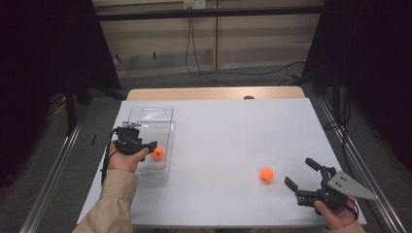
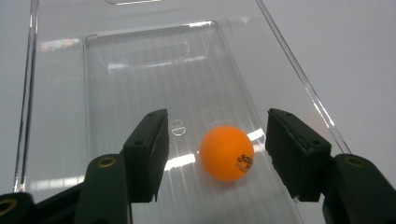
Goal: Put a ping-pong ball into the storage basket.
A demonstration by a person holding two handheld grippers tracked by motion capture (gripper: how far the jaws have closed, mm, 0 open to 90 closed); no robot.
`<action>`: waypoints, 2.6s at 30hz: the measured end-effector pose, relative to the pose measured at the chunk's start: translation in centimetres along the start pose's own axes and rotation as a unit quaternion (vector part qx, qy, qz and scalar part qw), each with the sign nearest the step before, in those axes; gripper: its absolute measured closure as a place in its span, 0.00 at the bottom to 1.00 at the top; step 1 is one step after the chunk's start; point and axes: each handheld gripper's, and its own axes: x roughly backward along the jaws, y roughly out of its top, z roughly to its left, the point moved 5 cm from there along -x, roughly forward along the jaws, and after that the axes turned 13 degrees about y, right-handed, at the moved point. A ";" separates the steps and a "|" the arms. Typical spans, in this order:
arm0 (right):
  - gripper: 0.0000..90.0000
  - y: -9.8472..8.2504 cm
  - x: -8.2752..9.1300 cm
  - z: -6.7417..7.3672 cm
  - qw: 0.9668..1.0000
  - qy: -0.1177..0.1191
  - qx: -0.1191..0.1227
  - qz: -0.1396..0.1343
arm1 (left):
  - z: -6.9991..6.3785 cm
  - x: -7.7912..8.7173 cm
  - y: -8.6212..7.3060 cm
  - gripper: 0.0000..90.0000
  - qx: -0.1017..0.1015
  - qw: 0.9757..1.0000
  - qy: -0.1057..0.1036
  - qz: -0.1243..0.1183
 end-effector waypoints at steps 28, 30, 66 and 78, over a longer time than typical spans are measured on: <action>0.05 -0.1 -0.2 0.0 1.000 0.001 0.001 0.002 | -1.9 2.0 0.7 0.27 -0.041 0.998 -0.040 -0.018; 0.05 -0.1 -0.2 0.0 1.000 0.006 0.006 0.005 | -2.3 2.1 0.7 0.27 -0.037 0.998 -0.040 -0.020; 0.05 -0.1 0.0 -0.3 1.000 -0.005 0.006 0.008 | -6.7 4.0 2.7 0.16 -0.071 0.991 -0.098 -0.064; 0.05 -0.3 0.1 -0.5 1.000 -0.010 0.002 0.011 | -8.3 4.1 2.8 0.12 -0.077 0.987 -0.115 -0.081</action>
